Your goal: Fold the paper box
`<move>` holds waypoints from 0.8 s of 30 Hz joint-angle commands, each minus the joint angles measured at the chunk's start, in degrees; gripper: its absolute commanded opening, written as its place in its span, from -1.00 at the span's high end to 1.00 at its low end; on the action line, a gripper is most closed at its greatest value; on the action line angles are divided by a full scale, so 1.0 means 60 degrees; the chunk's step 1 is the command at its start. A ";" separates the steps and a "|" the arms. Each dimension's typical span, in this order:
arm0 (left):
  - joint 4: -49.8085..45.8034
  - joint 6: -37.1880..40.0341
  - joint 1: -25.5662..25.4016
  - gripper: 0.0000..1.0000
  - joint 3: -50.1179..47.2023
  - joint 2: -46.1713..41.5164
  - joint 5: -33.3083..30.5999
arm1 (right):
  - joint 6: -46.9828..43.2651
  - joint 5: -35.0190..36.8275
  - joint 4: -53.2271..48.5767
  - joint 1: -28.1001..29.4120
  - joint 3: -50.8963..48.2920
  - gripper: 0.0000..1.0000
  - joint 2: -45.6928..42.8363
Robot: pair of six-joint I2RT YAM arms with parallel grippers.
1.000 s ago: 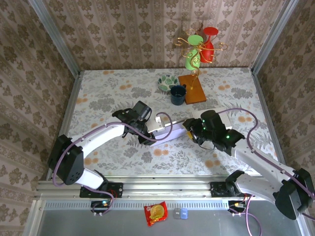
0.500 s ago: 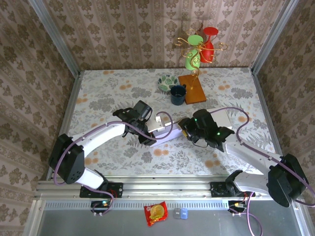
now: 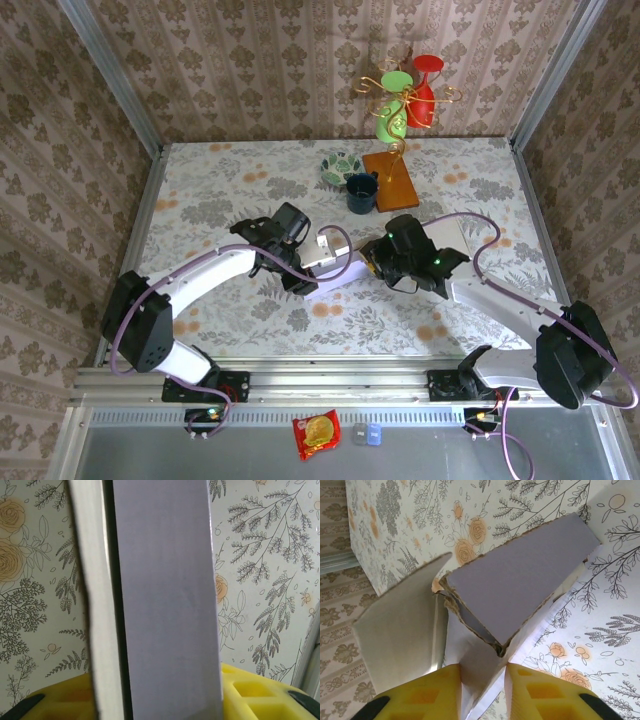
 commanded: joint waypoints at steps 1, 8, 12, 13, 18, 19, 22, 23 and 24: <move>-0.0130 -0.0024 -0.0105 0.10 0.0254 0.0045 0.0069 | 0.0073 -0.0124 -0.1042 0.0065 0.0030 0.46 0.0347; -0.0055 0.0092 -0.0116 0.18 0.0256 0.0008 0.0153 | -0.0089 -0.0143 -0.1277 0.0065 0.0277 0.49 0.0402; -0.0086 0.0175 -0.0120 0.26 0.0237 -0.0015 0.0215 | -0.0358 -0.0163 -0.1547 0.0010 0.0512 0.50 0.0407; -0.0093 0.0234 -0.0120 0.27 0.0226 -0.0028 0.0216 | -0.0476 -0.0213 -0.1603 -0.0026 0.0575 0.48 0.0399; -0.0186 0.0430 -0.0104 0.30 0.0205 -0.0074 0.0208 | -0.2007 -0.0753 -0.2130 -0.0475 0.1186 0.26 0.0156; -0.0231 0.0461 -0.0091 0.30 0.0224 -0.0080 0.0216 | -0.2647 -0.0948 -0.2345 -0.0629 0.1401 0.21 0.0029; -0.0354 0.0599 -0.0039 0.31 0.0237 -0.0113 0.0266 | -0.4961 -0.1530 -0.3194 -0.1220 0.2038 0.13 -0.0466; -0.0368 0.0640 -0.0011 0.31 0.0230 -0.0124 0.0296 | -0.5688 -0.1582 -0.3607 -0.1478 0.2207 0.13 -0.0642; -0.0402 0.0694 0.0016 0.31 0.0225 -0.0164 0.0342 | -0.6537 -0.1809 -0.3854 -0.1842 0.2269 0.13 -0.0878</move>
